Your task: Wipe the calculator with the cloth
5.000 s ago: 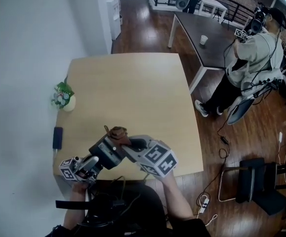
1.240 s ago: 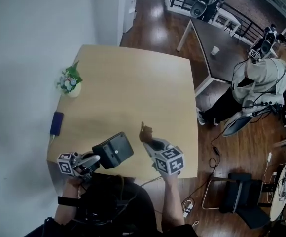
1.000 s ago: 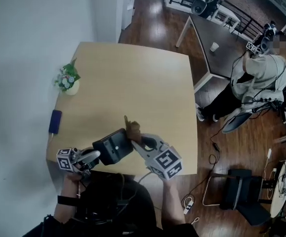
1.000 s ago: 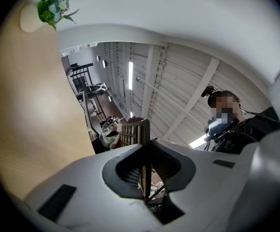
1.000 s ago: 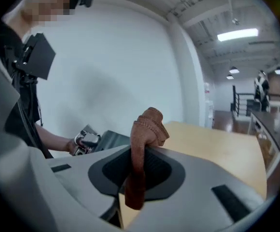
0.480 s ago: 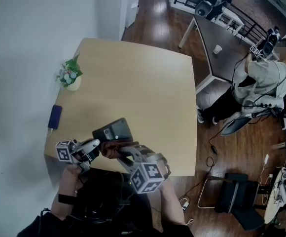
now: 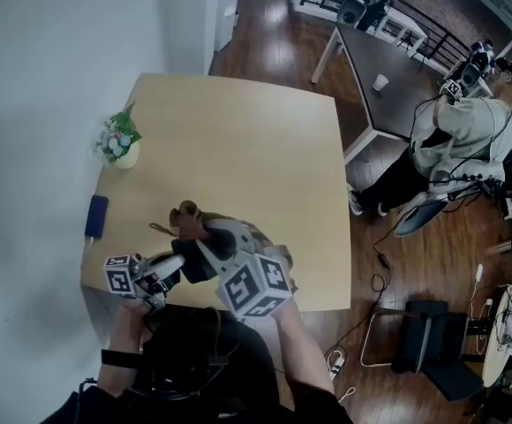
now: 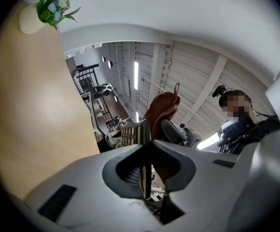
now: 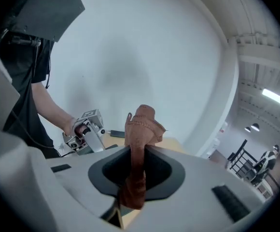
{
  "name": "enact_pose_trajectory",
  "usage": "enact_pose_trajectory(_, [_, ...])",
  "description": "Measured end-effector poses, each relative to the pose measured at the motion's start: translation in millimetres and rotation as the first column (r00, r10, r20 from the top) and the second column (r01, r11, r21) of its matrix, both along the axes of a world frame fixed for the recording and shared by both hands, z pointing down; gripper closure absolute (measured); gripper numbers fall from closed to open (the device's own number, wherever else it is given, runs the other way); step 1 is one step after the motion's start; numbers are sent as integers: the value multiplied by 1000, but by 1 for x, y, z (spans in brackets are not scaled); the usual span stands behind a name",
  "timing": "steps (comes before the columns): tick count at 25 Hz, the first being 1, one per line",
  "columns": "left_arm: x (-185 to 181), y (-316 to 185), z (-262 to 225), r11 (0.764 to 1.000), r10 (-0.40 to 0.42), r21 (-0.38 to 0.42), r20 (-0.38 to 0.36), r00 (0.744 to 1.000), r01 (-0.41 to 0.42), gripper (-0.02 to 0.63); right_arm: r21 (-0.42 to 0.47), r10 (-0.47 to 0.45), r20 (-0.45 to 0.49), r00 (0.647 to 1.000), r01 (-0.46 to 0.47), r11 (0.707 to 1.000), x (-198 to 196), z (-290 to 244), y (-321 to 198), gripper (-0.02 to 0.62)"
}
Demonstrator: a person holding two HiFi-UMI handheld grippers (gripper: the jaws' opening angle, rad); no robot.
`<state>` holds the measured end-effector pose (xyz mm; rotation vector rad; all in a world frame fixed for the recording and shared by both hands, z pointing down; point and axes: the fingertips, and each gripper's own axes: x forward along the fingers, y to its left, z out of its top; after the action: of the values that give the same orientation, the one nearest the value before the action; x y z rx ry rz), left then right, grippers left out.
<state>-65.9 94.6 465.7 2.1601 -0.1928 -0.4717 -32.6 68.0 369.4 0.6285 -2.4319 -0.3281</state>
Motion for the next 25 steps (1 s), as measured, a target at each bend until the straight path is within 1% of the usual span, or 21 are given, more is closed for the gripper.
enact_pose_trajectory(2, [-2,-3,-1,1000,-22,-8,-27,999,22,551,-30,-50,-66,997,49,998,-13,23,9,529])
enact_pose_trajectory(4, [-12,-10,-3,997,-67,-41,-83,994,64,551,-61,-80,-103,991,74,995,-17,44,27,529])
enact_pose_trajectory(6, [-21,-18,-13,991,-112,-91,-173,979,97,551,-98,-90,-111,990,79,992,-16,62,46,528])
enact_pose_trajectory(7, [-24,-20,-17,988,-129,-111,-204,970,108,549,-126,-91,-115,989,76,989,-13,74,56,528])
enact_pose_trajectory(9, [-31,-23,-13,982,-153,-140,-222,963,124,549,-213,-80,-138,987,49,976,1,106,73,528])
enact_pose_trajectory(11, [-36,-26,-5,977,-173,-166,-239,956,135,549,-316,-41,-187,981,-20,949,27,146,86,528])
enact_pose_trajectory(12, [-37,-28,1,974,-184,-178,-241,953,143,551,-361,-10,-208,978,-67,930,42,165,91,529])
enact_pose_trajectory(13, [-38,-29,9,970,-195,-191,-230,953,152,551,-406,31,-210,977,-116,906,57,180,96,529])
enact_pose_trajectory(14, [-37,-31,20,964,-209,-209,-210,955,164,551,-454,85,-186,979,-162,876,70,191,99,529])
enact_pose_trajectory(15, [-36,-32,33,955,-226,-239,-190,955,179,551,-505,153,-140,978,-203,839,81,198,99,529])
enact_pose_trajectory(16, [-35,-32,48,940,-250,-279,-174,952,196,549,-555,229,-84,970,-237,797,91,204,97,529])
enact_pose_trajectory(17, [-35,-34,63,920,-281,-326,-158,947,218,549,-597,306,-35,951,-266,757,98,210,92,529])
enact_pose_trajectory(19, [-38,-36,95,865,-349,-419,-106,931,276,549,-659,434,19,901,-315,683,110,223,78,529])
enact_pose_trajectory(21, [-39,-35,123,793,-424,-505,-56,904,341,548,-723,530,54,846,-333,605,115,234,68,529])
enact_pose_trajectory(23, [-36,-29,145,709,-505,-587,-39,862,389,546,-799,607,97,789,-302,520,113,245,62,529])
enact_pose_trajectory(24, [-33,-25,155,674,-535,-618,-31,844,405,546,-835,633,115,766,-271,479,108,252,60,529])
enact_pose_trajectory(25, [-30,-21,163,650,-552,-636,-19,833,416,541,-864,650,127,750,-238,443,101,260,61,529])
